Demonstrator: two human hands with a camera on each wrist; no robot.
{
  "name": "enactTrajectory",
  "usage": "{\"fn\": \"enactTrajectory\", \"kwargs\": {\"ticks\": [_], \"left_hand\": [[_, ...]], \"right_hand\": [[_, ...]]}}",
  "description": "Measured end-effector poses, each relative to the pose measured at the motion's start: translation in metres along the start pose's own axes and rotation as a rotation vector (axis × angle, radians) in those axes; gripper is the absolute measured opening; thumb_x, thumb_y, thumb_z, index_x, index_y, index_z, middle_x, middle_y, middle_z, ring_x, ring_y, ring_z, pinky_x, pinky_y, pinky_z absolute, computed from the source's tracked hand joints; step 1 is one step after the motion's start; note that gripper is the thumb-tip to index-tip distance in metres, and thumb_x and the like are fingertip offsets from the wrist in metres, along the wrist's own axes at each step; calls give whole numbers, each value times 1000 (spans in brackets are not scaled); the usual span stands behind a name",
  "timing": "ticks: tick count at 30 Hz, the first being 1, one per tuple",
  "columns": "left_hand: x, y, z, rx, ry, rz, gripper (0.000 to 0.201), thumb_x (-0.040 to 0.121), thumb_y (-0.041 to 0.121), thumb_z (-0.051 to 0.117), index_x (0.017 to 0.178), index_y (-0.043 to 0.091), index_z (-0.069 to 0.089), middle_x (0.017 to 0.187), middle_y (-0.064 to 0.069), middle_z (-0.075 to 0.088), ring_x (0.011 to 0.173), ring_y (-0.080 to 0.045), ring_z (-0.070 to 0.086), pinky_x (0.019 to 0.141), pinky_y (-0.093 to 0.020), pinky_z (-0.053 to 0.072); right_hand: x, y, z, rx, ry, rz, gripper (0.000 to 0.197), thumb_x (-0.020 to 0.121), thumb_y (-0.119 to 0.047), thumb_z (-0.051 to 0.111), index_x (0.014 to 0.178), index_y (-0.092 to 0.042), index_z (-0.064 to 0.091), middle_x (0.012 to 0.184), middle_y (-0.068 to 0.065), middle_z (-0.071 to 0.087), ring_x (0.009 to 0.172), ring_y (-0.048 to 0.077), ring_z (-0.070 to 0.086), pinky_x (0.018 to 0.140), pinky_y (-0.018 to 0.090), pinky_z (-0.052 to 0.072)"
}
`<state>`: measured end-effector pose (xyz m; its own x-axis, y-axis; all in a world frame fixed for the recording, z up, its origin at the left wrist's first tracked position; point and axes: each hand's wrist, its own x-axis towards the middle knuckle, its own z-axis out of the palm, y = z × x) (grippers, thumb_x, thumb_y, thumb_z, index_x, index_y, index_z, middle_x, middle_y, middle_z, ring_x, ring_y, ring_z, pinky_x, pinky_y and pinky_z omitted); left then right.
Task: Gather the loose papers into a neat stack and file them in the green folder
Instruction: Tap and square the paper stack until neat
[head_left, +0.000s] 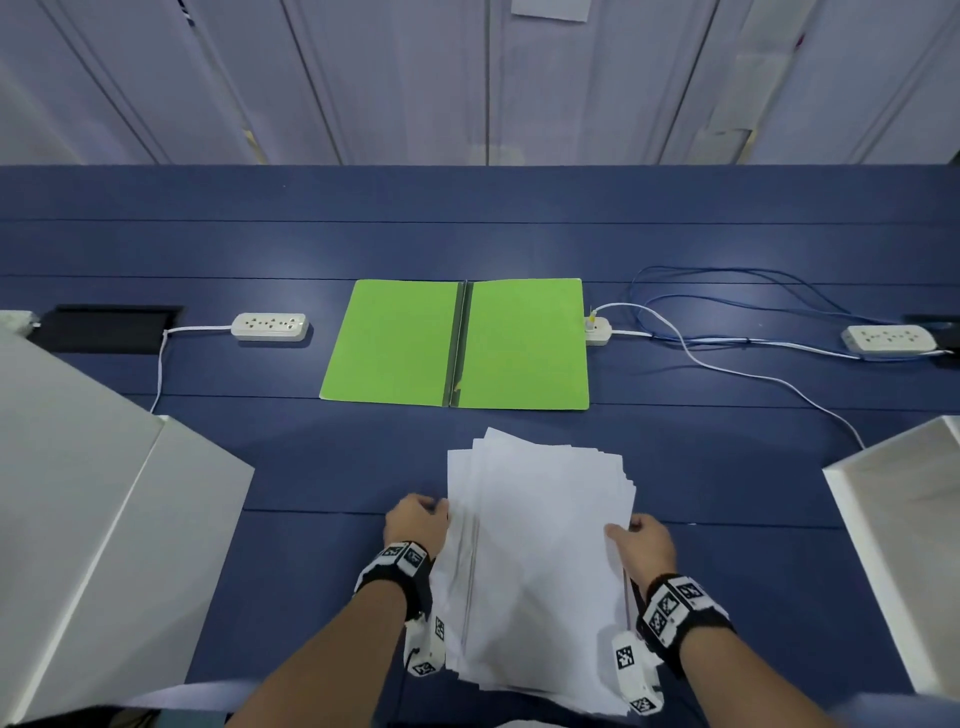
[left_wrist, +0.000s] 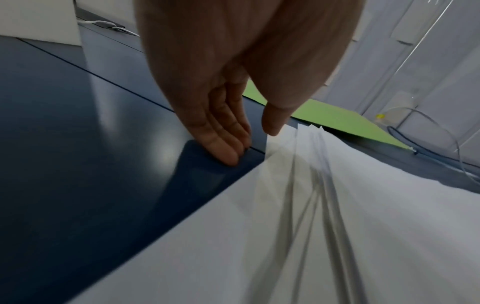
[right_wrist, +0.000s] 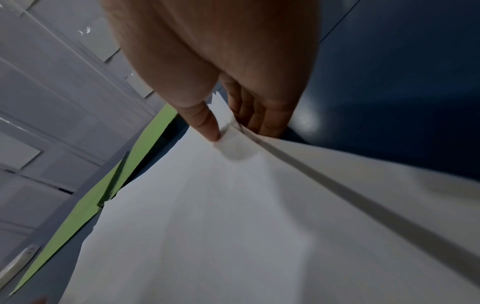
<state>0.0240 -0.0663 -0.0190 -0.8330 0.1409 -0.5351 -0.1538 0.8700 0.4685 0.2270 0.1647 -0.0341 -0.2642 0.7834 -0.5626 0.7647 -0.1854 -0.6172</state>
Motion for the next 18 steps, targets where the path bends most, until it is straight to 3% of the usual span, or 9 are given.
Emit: {"fn": "enactTrajectory", "kwargs": {"ticks": [3, 6, 9, 11, 14, 16, 18], "left_hand": [[-2, 6, 5, 34, -49, 24, 26, 90, 40, 66, 97, 16, 73, 97, -3, 75, 93, -25, 68, 82, -29, 54], [-6, 17, 26, 122, -129, 88, 26, 92, 36, 59, 81, 13, 62, 95, -9, 73, 89, -31, 66, 72, -30, 47], [-7, 20, 34, 113, -133, 97, 32, 95, 38, 51, 96, 9, 64, 107, -11, 70, 101, -33, 64, 78, -31, 46], [-5, 16, 21, 38, -60, 69, 38, 93, 43, 50, 103, 10, 65, 109, -11, 68, 101, -32, 63, 85, -34, 50], [4, -1, -2, 35, -17, -12, 40, 98, 40, 48, 108, 6, 65, 110, -14, 71, 103, -33, 65, 81, -33, 48], [4, -10, -7, 142, -63, 10, 40, 102, 39, 43, 108, 6, 64, 112, -16, 71, 105, -35, 65, 81, -32, 48], [-7, -8, 1, 258, -143, 82, 40, 105, 39, 35, 108, 8, 61, 118, -16, 68, 110, -34, 62, 82, -33, 44]], "right_hand": [[0, -9, 7, -25, -35, -14, 8, 84, -14, 65, 83, -8, 60, 86, 9, 67, 73, 24, 59, 70, 33, 48], [-5, -19, 16, 51, -140, -51, 20, 85, -12, 66, 103, -8, 58, 101, 4, 66, 93, 24, 62, 84, 32, 48], [-5, -27, 16, 41, -174, -60, 31, 84, -14, 68, 113, -9, 56, 108, 4, 66, 100, 25, 63, 89, 35, 49], [-2, -28, 7, 19, -114, -64, 35, 84, -15, 68, 116, -8, 57, 110, 6, 67, 99, 26, 63, 87, 34, 48], [3, -19, -12, -185, -7, -45, 42, 86, -21, 66, 124, -4, 61, 119, 12, 66, 112, 32, 61, 88, 30, 43], [3, -11, -17, -273, -39, -28, 37, 86, -26, 66, 118, -7, 63, 119, 14, 67, 112, 32, 61, 86, 28, 44], [-1, -10, -13, -297, -112, -40, 31, 83, -29, 66, 109, -12, 60, 111, 11, 68, 100, 29, 63, 85, 32, 51]]}}
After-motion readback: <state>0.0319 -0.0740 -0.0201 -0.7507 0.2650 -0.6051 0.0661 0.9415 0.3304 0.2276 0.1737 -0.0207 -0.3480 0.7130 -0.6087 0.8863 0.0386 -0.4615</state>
